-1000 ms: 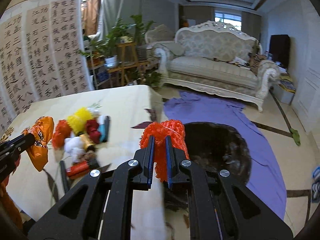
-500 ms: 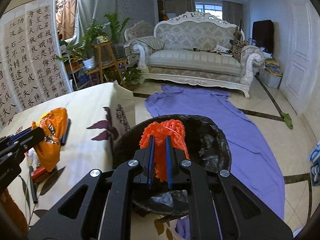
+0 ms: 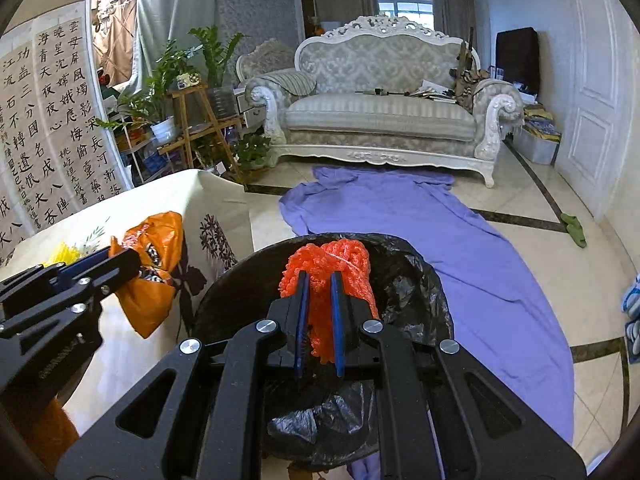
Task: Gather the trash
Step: 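Carry the orange bag and orange mesh in both grippers over the black trash bin, then open both grippers to drop the orange items into the bin, then move both open grippers back over the remaining trash on the table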
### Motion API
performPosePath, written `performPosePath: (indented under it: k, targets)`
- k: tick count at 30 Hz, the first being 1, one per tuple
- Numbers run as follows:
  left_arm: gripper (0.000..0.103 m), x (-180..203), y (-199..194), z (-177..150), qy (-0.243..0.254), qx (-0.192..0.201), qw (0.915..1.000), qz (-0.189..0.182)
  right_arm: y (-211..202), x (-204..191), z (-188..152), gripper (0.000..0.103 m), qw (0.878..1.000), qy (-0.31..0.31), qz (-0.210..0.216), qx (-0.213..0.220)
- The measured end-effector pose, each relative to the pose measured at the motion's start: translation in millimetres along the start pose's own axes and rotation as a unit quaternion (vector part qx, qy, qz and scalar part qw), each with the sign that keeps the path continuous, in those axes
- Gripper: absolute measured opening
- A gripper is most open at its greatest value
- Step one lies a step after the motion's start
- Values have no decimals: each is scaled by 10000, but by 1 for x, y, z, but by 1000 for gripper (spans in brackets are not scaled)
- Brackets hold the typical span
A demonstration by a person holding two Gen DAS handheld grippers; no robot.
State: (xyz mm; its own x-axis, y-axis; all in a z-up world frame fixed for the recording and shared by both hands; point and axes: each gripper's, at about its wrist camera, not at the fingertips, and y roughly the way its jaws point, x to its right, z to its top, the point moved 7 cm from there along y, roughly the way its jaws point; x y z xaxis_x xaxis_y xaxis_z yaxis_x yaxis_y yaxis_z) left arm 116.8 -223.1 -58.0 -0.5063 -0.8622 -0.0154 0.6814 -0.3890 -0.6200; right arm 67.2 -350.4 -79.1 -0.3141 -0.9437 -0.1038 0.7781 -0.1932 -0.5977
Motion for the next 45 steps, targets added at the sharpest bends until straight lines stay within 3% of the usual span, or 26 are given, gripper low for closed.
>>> performPosePath:
  k: [2,3,4,5,12,16,23,33,44,45]
  targets:
    - [32,2,6,-2,48,-66,10000,-41,5,2,0,17,10000,32,49,-11]
    - [36,1,8,-3,49,-91,9999,-34,5,4,0,29,10000,49,29,-7]
    - [48,-1,9,-4,28,-100,9999,9,7,7,-1,37,10000,71,4,-12]
    - [57,-3,9,-4,-12,-89,9999,45,8,9,-1,38,10000,91,0,-18]
    - [61,-10,6,0,-215,-73,9997,128,7,16,-5,40,9998,145,-88,-72]
    - [64,-16,-4,1,-246,-20,9995,209,4,18,-5,47,9998,183,-81,-79]
    - [65,-36,-23,-6,-370,-25,9985,399,-3,1,-8,47,9998,127,61,-107]
    - [65,-95,-63,-26,-755,-37,9930,902,-17,-62,-12,48,9981,-239,553,-111]
    - [66,-179,-104,-68,-1324,-129,9763,1708,-32,-143,-17,50,9899,-804,1163,-131]
    - [66,-185,-108,-73,-1375,-142,9744,1772,-34,-152,-18,53,9885,-865,1231,-134]
